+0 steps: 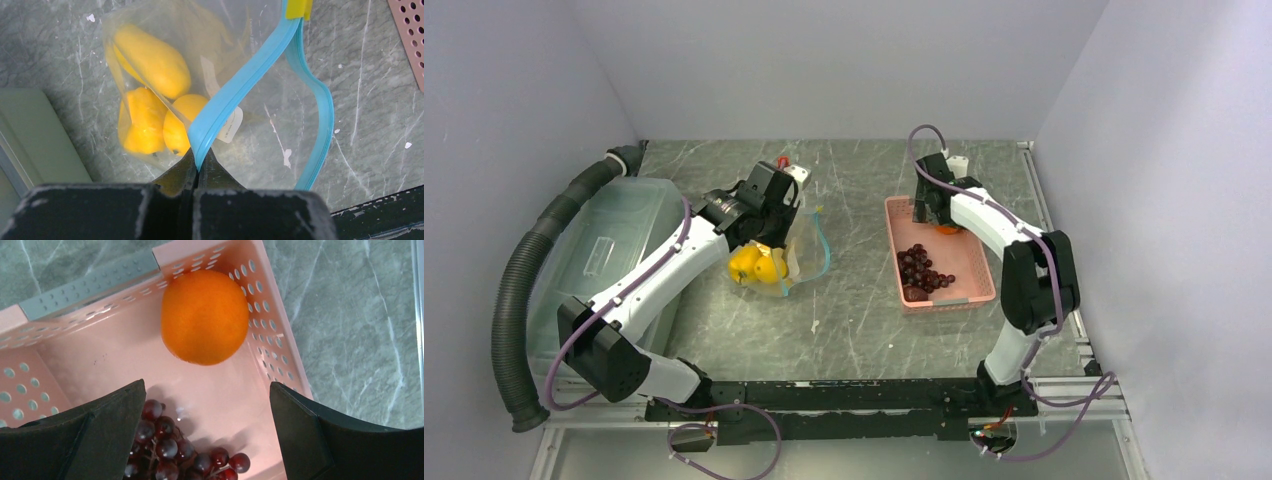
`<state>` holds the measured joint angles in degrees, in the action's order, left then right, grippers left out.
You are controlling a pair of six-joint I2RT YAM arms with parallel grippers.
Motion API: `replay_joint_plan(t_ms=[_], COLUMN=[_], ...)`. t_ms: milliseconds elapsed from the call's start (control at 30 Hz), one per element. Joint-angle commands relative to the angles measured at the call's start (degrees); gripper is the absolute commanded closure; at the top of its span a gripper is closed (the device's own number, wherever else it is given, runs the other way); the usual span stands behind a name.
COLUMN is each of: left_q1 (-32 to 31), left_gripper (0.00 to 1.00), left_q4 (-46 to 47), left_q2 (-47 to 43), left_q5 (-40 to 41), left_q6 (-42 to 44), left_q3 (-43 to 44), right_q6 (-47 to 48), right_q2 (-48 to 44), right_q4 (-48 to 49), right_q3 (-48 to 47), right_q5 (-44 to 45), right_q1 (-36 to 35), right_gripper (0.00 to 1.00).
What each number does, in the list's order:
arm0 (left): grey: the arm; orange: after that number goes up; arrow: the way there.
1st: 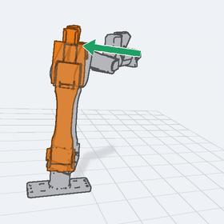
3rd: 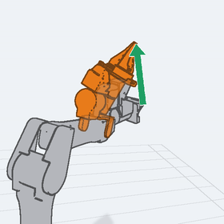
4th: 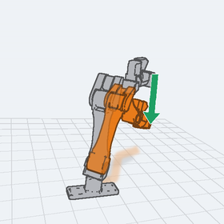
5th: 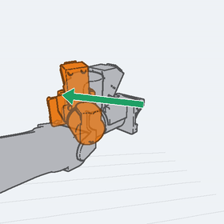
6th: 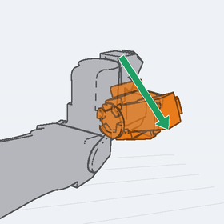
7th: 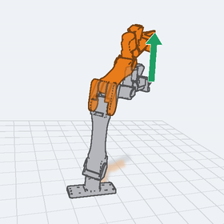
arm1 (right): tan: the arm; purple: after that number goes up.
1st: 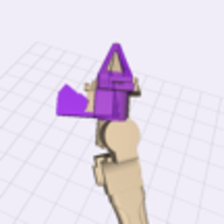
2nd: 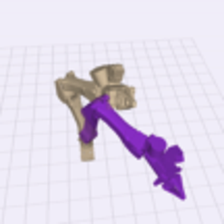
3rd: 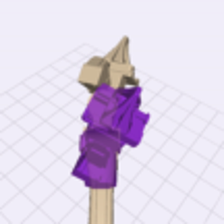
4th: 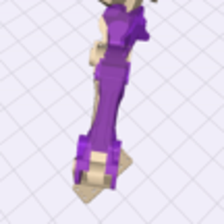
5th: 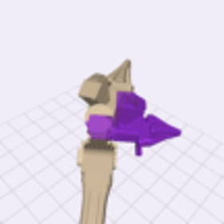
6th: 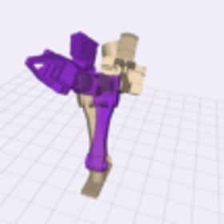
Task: Place the food in the zip-top bag and seal the zipper
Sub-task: Pick up the fake fruit from the bin.
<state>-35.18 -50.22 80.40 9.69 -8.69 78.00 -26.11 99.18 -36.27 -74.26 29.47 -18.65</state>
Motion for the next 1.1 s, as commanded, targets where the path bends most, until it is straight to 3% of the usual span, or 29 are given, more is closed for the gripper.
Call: replay_joint_plan(t_ms=[0,667,933,1067], left_q1=[-0.2,0.0,-0.1,-0.1], left_gripper=[1.00,1.00,1.00,1.00], left_q4=[1.4,1.2,1.3,1.3], left_q2=[-1.1,0.0,0.2,0.3], left_q5=[-0.5,0.0,0.0,-0.1], left_q6=[0.3,0.4,0.3,0.4], left_q3=[-0.5,-0.5,-0.6,-0.5], right_q6=[0.4,3.2,3.6,3.4], right_q2=[2.0,10.0,10.6,10.0], right_q4=[3.1,7.6,7.6,6.8], right_q3=[-4.1,-7.4,-8.0,-8.2], right_q5=[0.7,-3.2,-3.4,-4.2], right_q1=[0.8,4.9,5.0,5.0], right_gripper=[0.02,0.09,0.27,0.50])
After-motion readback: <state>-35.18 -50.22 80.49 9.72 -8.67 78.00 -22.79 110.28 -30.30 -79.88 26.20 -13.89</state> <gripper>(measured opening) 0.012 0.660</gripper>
